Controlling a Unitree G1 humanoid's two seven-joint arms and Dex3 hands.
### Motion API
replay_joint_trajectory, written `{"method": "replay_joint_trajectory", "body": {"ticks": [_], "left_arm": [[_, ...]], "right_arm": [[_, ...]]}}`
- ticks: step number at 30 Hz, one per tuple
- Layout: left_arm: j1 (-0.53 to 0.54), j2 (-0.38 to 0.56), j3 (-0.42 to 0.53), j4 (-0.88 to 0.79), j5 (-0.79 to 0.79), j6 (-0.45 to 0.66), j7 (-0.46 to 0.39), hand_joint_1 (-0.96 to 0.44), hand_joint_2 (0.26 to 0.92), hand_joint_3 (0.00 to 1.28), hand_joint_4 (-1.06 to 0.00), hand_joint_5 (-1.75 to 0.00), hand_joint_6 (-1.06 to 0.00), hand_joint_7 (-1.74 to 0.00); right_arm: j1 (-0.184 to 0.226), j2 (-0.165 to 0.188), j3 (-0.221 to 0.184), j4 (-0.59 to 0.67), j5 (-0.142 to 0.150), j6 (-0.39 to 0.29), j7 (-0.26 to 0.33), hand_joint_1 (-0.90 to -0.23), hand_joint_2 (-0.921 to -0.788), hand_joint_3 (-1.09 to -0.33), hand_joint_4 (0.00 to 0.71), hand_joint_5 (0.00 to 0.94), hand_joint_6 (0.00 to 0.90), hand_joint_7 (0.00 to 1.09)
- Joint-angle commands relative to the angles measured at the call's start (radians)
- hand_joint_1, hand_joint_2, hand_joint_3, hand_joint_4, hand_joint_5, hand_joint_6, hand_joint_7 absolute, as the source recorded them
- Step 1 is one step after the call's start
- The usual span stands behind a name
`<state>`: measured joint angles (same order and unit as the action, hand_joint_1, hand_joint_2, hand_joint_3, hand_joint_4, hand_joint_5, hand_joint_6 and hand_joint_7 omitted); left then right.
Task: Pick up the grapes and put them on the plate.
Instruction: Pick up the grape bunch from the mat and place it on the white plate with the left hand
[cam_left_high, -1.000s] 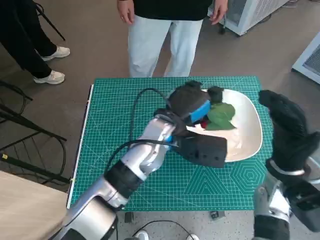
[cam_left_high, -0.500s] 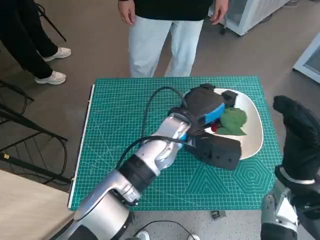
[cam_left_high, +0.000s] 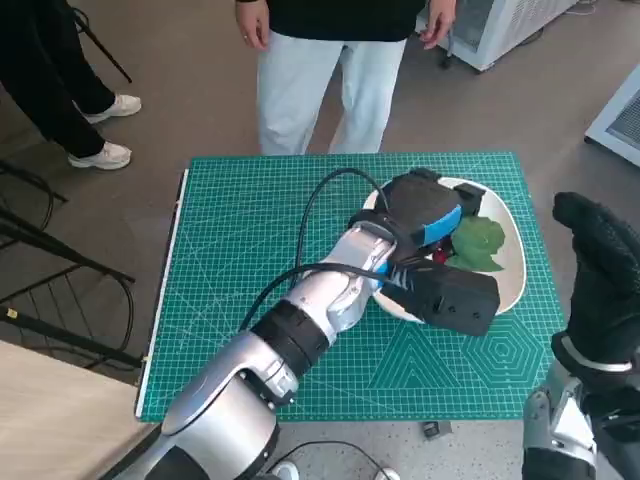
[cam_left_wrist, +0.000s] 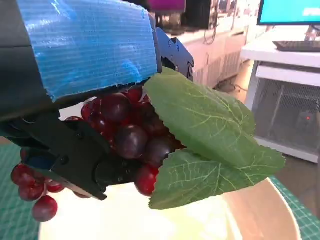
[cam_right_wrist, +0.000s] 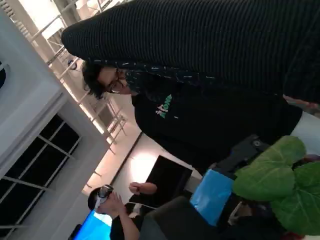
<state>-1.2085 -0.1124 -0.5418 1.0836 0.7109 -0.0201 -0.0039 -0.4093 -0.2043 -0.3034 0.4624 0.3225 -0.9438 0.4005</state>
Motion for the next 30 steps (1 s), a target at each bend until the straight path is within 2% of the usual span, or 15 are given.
{"method": "replay_joint_trajectory", "body": {"ticks": [1,2,3,7,8,9,12,15,19,25,30], "left_arm": [[-0.038,-0.021,0.043,0.033,-0.064,-0.024,-0.028,0.00,0.738,0.60,-0.44,-1.61,-0.45,-1.34],[-0.040,-0.024,0.051,0.039,-0.077,-0.027,-0.034,0.00,0.779,0.55,-0.41,-1.59,-0.42,-1.38],[-0.041,-0.026,0.058,0.045,-0.089,-0.029,-0.040,0.03,0.802,0.51,-0.40,-1.57,-0.38,-1.35],[-0.047,-0.031,0.071,0.067,-0.115,-0.033,-0.053,0.26,0.820,0.48,-0.43,-1.54,-0.26,-0.82],[-0.049,-0.031,0.068,0.071,-0.115,-0.033,-0.053,0.24,0.838,0.44,-0.43,-1.52,-0.26,-0.74],[-0.051,-0.031,0.064,0.076,-0.111,-0.031,-0.051,0.17,0.860,0.38,-0.42,-1.49,-0.26,-0.68],[-0.057,-0.029,0.046,0.088,-0.094,-0.023,-0.045,-0.23,0.899,0.25,-0.37,-1.30,-0.27,-0.61],[-0.061,-0.027,0.035,0.098,-0.083,-0.020,-0.042,-0.43,0.914,0.23,-0.35,-1.10,-0.27,-0.60],[-0.063,-0.024,0.027,0.111,-0.077,-0.019,-0.039,-0.52,0.919,0.25,-0.35,-0.86,-0.27,-0.61],[-0.062,-0.023,0.024,0.126,-0.078,-0.015,-0.031,-0.57,0.921,0.31,-0.39,-0.47,-0.26,-0.49],[-0.058,-0.019,0.025,0.131,-0.082,-0.022,-0.030,-0.59,0.921,0.34,-0.42,-0.34,-0.25,-0.43]], "right_arm": [[0.014,-0.001,0.004,0.018,-0.009,0.004,-0.013,-0.558,-0.921,-0.674,0.208,0.009,-0.001,0.45],[0.014,0.000,0.005,0.018,-0.009,0.004,-0.015,-0.558,-0.921,-0.676,0.206,0.009,-0.001,0.45],[0.014,0.001,0.006,0.019,-0.010,0.004,-0.016,-0.558,-0.921,-0.678,0.205,0.008,-0.001,0.45],[0.013,0.004,0.011,0.021,-0.011,0.003,-0.018,-0.558,-0.921,-0.685,0.200,0.005,-0.001,0.43],[0.013,0.005,0.012,0.021,-0.011,0.003,-0.018,-0.559,-0.921,-0.687,0.199,0.005,-0.001,0.43],[0.013,0.005,0.013,0.021,-0.011,0.003,-0.019,-0.559,-0.921,-0.689,0.197,0.004,-0.001,0.43],[0.012,0.006,0.016,0.027,-0.010,0.001,-0.018,-0.560,-0.921,-0.696,0.192,0.001,-0.001,0.42],[0.010,0.007,0.017,0.033,-0.008,-0.001,-0.017,-0.558,-0.921,-0.702,0.188,0.000,-0.001,0.41],[0.009,0.008,0.019,0.041,-0.005,-0.003,-0.014,-0.557,-0.921,-0.708,0.183,0.000,-0.001,0.40],[0.006,0.010,0.023,0.050,-0.004,-0.006,-0.013,-0.557,-0.921,-0.717,0.177,0.000,-0.001,0.38],[0.001,0.010,0.026,0.058,-0.006,-0.007,-0.016,-0.557,-0.921,-0.725,0.170,0.000,-0.001,0.37]]}}
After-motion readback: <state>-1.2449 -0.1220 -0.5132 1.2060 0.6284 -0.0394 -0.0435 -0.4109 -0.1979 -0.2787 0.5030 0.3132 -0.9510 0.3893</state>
